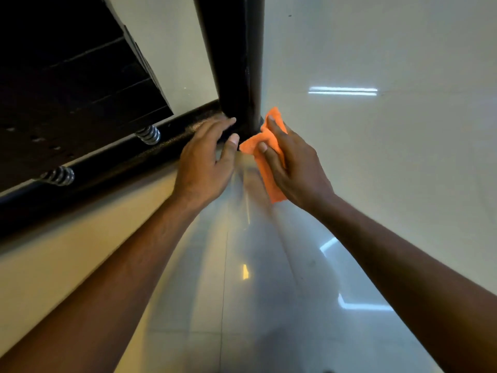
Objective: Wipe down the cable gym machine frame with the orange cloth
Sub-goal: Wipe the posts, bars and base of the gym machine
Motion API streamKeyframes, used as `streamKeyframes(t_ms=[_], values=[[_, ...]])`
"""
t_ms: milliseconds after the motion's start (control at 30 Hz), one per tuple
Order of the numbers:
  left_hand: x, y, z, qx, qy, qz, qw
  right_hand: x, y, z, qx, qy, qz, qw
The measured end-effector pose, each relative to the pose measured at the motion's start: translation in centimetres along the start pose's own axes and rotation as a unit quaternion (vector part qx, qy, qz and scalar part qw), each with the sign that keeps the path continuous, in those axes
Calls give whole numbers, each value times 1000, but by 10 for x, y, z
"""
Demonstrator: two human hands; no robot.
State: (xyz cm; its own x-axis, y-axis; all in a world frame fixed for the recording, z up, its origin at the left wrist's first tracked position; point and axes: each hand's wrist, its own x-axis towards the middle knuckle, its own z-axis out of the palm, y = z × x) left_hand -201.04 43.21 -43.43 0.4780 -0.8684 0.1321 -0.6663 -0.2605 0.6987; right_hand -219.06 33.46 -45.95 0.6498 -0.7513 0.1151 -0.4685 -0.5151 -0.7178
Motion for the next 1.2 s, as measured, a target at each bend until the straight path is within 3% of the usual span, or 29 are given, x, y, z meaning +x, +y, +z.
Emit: streamKeyframes(t_ms=[267,533,900,1200], values=[[-68,107,-74,73,-118,-41,989,-80,-79,-105,-74,-110,70,989],[-70,294,-217,121,-198,-1,973,-109,-246,-293,-73,-125,108,984],[-16,556,-431,149,-207,69,964,-89,-470,-550,-66,-60,128,988],[-10,691,-517,155,-160,82,971,-87,-556,-682,-42,3,88,995]])
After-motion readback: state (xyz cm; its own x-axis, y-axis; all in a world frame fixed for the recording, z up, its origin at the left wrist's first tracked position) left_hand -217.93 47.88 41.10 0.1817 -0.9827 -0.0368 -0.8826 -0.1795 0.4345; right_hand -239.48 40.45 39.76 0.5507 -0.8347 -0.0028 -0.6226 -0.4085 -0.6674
